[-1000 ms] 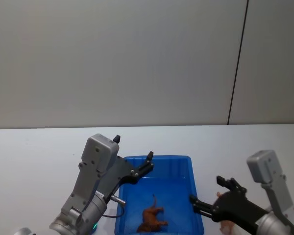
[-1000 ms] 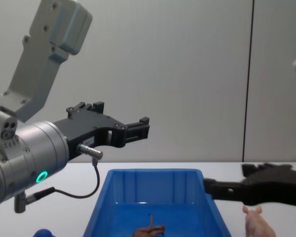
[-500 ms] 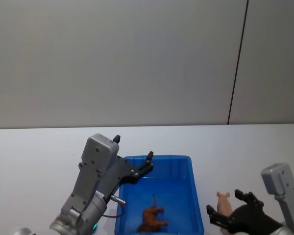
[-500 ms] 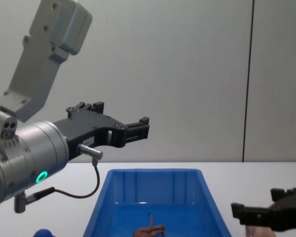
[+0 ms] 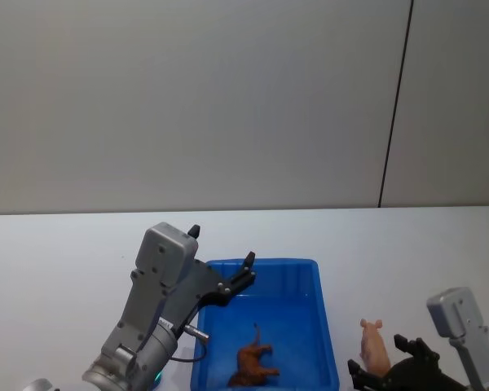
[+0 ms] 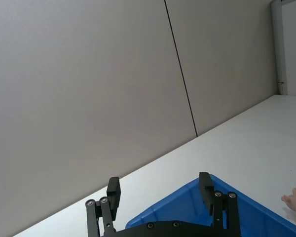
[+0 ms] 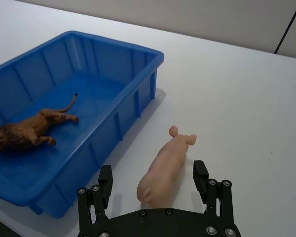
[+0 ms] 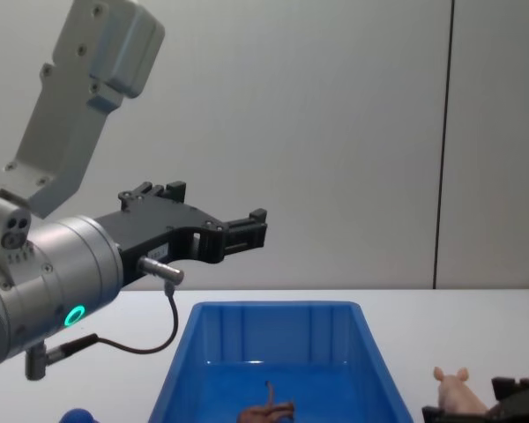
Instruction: Pick up the two dolls from the table and place them into the box.
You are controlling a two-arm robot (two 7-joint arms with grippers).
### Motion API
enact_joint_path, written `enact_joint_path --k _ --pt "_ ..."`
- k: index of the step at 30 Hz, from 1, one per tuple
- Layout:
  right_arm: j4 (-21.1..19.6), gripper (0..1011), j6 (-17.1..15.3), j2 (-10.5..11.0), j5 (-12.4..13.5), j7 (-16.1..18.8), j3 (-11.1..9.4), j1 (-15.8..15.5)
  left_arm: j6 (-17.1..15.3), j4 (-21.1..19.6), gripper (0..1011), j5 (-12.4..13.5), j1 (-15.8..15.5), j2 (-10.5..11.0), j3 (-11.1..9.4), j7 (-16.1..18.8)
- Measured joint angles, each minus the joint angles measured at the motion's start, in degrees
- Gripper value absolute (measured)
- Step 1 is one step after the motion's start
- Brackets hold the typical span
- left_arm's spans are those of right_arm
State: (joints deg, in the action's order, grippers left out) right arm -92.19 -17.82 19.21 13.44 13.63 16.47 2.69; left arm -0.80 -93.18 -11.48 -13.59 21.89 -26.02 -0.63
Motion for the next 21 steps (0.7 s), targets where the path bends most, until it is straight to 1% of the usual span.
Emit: enact_joint_path --k 2,8,9,12,13,15,16,18,19,21 --pt "0.28 1001 -0.3 -0.13 -0.03 0.08 0.06 0.12 0.0 0.0 1003 0.0 0.0 0.0 0.0 0.0" --pt "1.47 885 -1.58 -0.57 0.08 0.31 0.15 0.7 0.0 0.0 1003 0.0 0.0 0.0 0.0 0.0" --pt "1.66 833 -1.71 -0.64 0.13 0.32 0.15 0.8 0.0 0.0 1003 0.0 0.0 0.0 0.0 0.0" --pt "2.17 781 -2.09 -0.83 0.32 0.33 0.14 1.11 0.0 0.0 1003 0.0 0.0 0.0 0.0 0.0" --pt "2.4 728 -2.23 -0.91 0.4 0.3 0.12 1.25 0.0 0.0 1003 0.0 0.0 0.0 0.0 0.0" --pt "2.61 686 -2.28 -0.98 0.46 0.25 0.1 1.4 0.0 0.0 1003 0.0 0.0 0.0 0.0 0.0" --pt "2.83 624 -2.3 -1.05 0.49 0.1 0.03 1.59 0.0 0.0 1003 0.0 0.0 0.0 0.0 0.0" --pt "3.1 565 -2.3 -1.12 0.51 -0.11 -0.09 1.8 0.0 0.0 1003 0.0 0.0 0.0 0.0 0.0" --pt "3.17 565 -2.27 -1.13 0.52 -0.2 -0.11 1.85 0.0 0.0 1003 0.0 0.0 0.0 0.0 0.0" --pt "3.26 486 -2.19 -1.16 0.53 -0.36 -0.17 1.97 0.0 0.0 1003 0.0 0.0 0.0 0.0 0.0"
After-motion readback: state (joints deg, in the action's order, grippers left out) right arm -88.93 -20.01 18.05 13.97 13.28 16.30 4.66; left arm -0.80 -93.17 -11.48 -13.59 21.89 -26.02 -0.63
